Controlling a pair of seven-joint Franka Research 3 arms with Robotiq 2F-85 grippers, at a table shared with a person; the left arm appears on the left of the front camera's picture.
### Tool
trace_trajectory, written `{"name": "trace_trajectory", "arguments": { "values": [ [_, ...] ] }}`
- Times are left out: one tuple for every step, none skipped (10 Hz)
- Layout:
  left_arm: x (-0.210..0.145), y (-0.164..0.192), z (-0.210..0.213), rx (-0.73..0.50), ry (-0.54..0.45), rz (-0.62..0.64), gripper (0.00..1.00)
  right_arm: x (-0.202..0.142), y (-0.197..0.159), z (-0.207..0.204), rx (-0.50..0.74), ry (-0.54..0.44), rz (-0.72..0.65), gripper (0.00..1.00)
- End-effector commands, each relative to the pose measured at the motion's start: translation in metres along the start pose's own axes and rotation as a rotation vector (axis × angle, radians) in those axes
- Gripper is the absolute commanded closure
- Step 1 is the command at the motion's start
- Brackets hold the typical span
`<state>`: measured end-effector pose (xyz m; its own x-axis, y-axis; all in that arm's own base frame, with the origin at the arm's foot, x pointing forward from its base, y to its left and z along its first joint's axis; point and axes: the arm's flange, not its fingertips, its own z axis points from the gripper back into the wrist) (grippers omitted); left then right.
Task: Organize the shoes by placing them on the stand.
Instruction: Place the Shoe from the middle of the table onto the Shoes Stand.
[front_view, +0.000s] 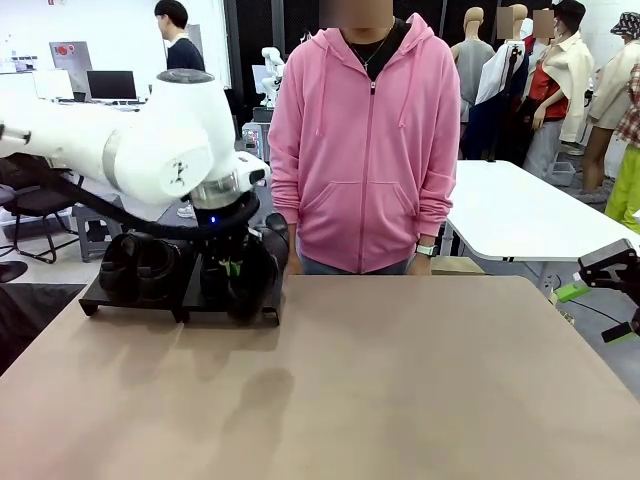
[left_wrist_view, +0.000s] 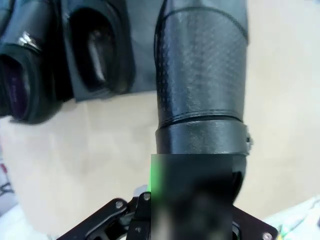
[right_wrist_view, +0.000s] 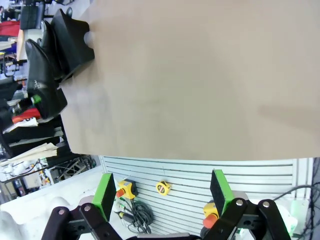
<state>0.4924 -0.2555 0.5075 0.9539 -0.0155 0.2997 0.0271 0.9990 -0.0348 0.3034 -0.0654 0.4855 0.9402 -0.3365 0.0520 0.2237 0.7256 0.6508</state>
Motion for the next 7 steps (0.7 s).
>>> {"name": "trace_trajectory", "arguments": {
  "values": [
    [0.071, -0.014, -0.009, -0.137, 0.037, 0.015, 1.0, 0.002, 0.001, 0.002, 0.034, 0.002, 0.023, 0.0],
    [0.091, -0.014, -0.019, -0.056, -0.018, 0.146, 1.0, 0.002, 0.001, 0.002, 0.034, 0.002, 0.023, 0.0],
    [0.105, -0.014, -0.028, -0.062, 0.003, 0.152, 1.0, 0.002, 0.001, 0.002, 0.034, 0.002, 0.023, 0.0],
    [0.116, -0.01, -0.037, -0.066, 0.004, 0.161, 1.0, 0.002, 0.001, 0.002, 0.034, 0.002, 0.023, 0.0],
    [0.123, -0.007, -0.045, -0.053, 0.01, 0.156, 1.0, 0.002, 0.001, 0.002, 0.034, 0.002, 0.023, 0.0],
    [0.129, -0.004, -0.053, -0.026, 0.016, 0.141, 1.0, 0.002, 0.001, 0.002, 0.034, 0.002, 0.023, 0.0],
    [0.131, -0.003, -0.059, -0.007, 0.018, 0.141, 1.0, 0.002, 0.001, 0.002, 0.034, 0.002, 0.023, 0.0]
  ]
}}
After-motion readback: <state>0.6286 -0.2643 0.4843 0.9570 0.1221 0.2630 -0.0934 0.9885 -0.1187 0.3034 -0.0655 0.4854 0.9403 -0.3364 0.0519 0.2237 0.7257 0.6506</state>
